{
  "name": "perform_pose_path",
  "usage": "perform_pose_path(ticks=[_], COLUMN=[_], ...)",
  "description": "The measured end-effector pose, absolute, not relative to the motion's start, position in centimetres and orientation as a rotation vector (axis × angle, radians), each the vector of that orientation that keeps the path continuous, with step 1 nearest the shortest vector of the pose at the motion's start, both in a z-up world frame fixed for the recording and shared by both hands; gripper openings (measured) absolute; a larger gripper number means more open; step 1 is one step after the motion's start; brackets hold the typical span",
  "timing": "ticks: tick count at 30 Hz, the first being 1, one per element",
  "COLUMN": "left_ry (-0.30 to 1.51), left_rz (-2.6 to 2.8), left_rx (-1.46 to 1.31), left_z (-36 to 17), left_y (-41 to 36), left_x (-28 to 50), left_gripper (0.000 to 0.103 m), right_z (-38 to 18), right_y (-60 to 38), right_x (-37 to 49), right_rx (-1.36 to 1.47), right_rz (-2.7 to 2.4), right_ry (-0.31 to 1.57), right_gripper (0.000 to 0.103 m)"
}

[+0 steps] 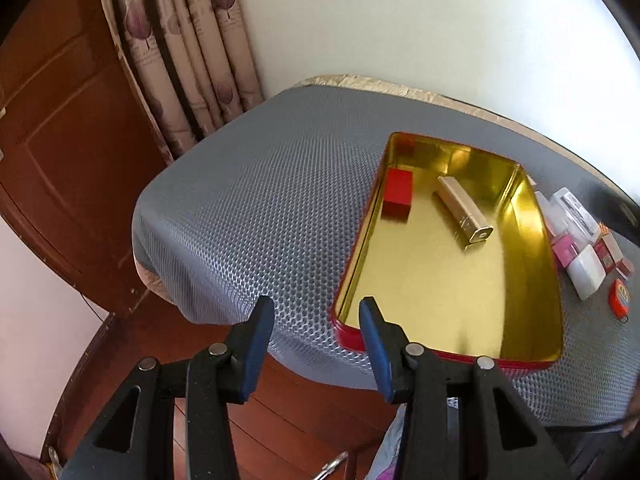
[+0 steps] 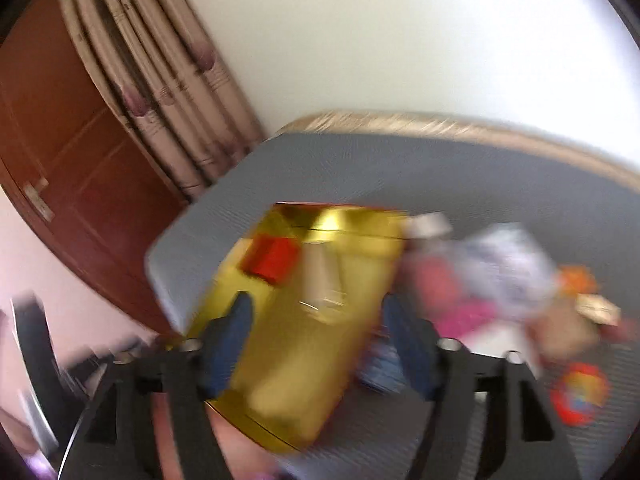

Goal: Organize rigid objects
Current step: 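Lower the gold power bank into the tin and open the right gripper, then grasp the MARUBI cosmetic box with the right gripper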

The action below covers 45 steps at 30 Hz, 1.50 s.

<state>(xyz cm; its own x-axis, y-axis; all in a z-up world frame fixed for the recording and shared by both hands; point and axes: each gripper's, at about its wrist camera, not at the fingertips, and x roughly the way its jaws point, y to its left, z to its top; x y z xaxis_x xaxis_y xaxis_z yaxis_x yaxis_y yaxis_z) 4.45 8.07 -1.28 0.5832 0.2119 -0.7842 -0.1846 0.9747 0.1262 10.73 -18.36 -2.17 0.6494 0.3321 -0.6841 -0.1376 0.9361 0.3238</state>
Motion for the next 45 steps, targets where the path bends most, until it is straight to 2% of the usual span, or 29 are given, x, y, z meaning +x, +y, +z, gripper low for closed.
perform_pose_path(ticks=[5,10,13,26,34,37,40,43,45], left_ry=[0.912,0.911,0.902,0.928,0.870,0.815,0.834,0.839,0.837], left_rz=[0.216,0.212,0.218,0.191,0.165,0.088,-0.146,-0.388,-0.525], left_rx=[0.053,0.084,0.110,0.148,0.179,0.179,0.153,0.182,0.240], left_z=[-1.2,-1.3,-1.3,-2.3,-0.4,1.7,3.2,3.8,3.7], left_y=[7.0,6.0,5.5,5.1,4.1,2.5,-0.8,-5.7,-9.9], left_x=[4.1,4.0,4.0,4.4,3.6,2.7,2.4,2.4,2.6], left_gripper=[0.045,0.045,0.045,0.046,0.046,0.046,0.046,0.055,0.057], right_z=[-3.4,-5.5,-6.2,-9.2,-7.1,-5.4,-5.2,-6.1,-7.0], right_y=[-26.1,-30.4,-30.3,-29.4,-30.7,-33.3,-36.6,-39.8,-41.2], right_x=[7.6,8.8,10.0,14.4,12.2,9.2,5.6,2.6,1.3], right_rx=[0.102,0.171,0.168,0.200,0.215,0.250,0.233,0.216,0.210], right_rz=[0.068,0.055,0.071,0.118,0.124,0.073,-0.037,-0.140,-0.196], right_ry=[0.881,0.983,1.000,1.085,1.020,0.973,0.962,0.971,0.975], right_gripper=[0.070,0.061,0.057,0.048,0.045,0.045,0.045,0.045,0.045])
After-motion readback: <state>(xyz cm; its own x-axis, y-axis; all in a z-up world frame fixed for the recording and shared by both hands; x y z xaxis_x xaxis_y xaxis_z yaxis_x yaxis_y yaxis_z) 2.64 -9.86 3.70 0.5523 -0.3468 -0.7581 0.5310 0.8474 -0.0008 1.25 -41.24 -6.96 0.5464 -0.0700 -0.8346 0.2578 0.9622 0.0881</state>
